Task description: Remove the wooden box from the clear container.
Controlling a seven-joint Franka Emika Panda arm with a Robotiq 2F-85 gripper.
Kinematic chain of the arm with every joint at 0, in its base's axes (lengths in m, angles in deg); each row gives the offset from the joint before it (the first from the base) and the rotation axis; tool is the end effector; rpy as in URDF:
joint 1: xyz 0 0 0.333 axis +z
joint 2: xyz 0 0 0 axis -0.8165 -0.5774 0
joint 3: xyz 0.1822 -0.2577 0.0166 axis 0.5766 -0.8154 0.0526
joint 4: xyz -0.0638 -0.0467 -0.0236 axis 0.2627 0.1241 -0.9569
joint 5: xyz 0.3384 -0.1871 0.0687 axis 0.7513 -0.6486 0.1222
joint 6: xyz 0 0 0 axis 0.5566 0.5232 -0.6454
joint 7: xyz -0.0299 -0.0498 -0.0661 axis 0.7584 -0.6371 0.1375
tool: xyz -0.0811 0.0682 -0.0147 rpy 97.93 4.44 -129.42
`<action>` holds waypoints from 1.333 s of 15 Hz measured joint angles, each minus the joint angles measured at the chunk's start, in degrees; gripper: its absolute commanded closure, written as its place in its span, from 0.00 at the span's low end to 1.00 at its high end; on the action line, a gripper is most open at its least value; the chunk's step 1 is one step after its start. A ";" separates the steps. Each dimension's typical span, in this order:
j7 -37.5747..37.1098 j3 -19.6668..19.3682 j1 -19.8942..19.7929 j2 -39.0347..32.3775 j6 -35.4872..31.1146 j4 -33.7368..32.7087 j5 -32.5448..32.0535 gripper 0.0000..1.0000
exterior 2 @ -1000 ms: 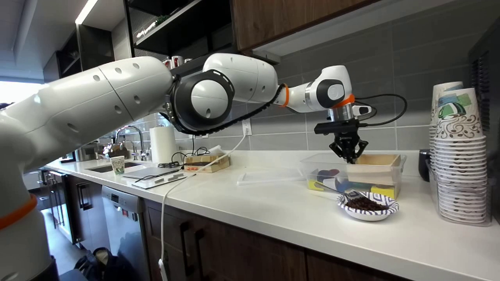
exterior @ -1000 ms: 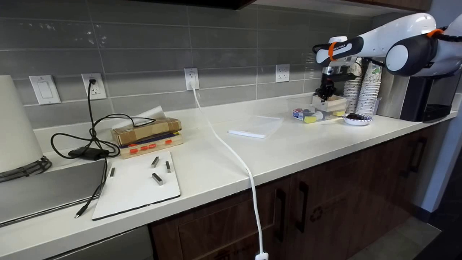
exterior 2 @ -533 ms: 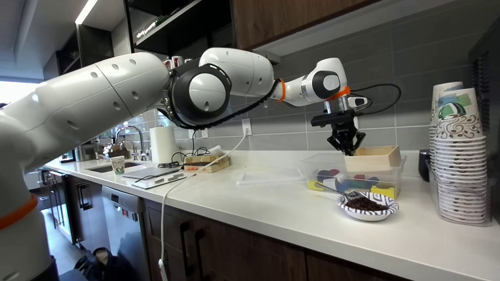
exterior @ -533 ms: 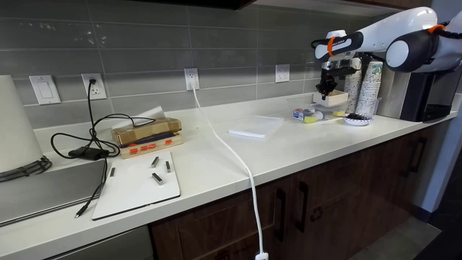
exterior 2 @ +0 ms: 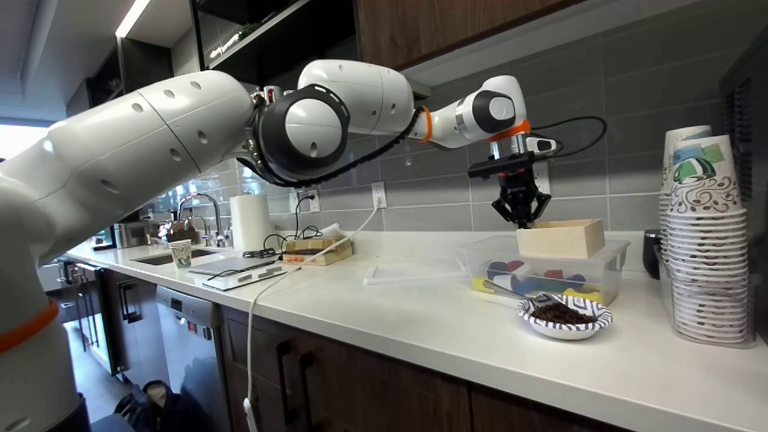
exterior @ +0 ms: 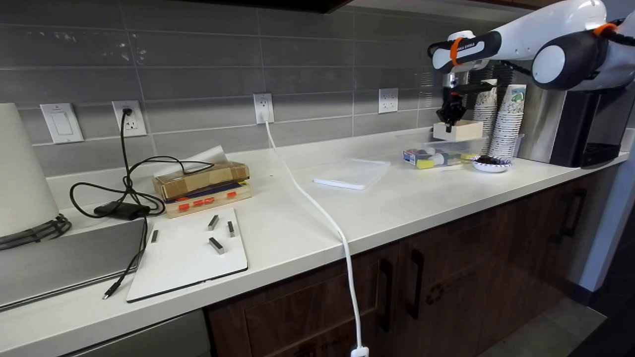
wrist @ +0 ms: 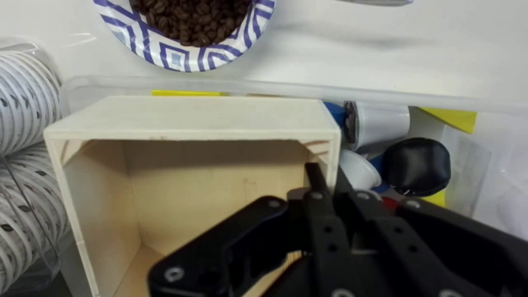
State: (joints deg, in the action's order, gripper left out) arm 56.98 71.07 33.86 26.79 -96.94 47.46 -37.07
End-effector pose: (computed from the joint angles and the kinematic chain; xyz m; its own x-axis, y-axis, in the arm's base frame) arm 0.7404 -0.3031 0.3808 0.9847 -0.1616 0.0648 -0.1677 -0.9804 0.1036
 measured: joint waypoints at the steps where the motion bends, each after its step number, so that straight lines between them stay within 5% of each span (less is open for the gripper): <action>1: -0.03 0.00 0.03 0.12 0.22 0.01 0.00 0.98; 20: 2.31 0.71 3.18 3.96 6.04 0.95 -2.50 0.98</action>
State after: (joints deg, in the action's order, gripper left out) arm 59.29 71.78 37.04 30.75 -90.89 48.41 -39.58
